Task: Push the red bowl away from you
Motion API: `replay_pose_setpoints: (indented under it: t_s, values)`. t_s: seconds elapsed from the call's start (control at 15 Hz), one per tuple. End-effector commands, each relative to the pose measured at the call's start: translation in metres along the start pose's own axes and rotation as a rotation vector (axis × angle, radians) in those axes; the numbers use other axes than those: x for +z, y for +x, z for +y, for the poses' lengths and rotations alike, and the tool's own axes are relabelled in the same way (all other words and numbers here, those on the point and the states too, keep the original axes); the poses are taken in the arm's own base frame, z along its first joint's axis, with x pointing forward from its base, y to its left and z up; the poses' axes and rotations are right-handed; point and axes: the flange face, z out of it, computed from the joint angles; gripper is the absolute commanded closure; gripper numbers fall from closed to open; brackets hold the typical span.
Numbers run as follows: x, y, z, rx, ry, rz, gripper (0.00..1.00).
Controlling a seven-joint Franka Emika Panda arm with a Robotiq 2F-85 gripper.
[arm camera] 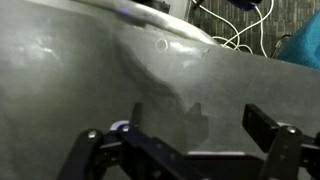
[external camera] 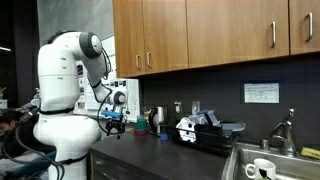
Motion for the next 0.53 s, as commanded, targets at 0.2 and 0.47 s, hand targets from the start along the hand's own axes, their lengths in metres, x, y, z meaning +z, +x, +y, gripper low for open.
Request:
replay_pose_setpoints:
  t_s: [0.2, 0.47]
  values:
    - [0.006, -0.113, 0.018, 0.072, -0.071, 0.077, 0.0]
    - [-0.024, -0.15, 0.006, 0.065, -0.111, 0.069, 0.0]
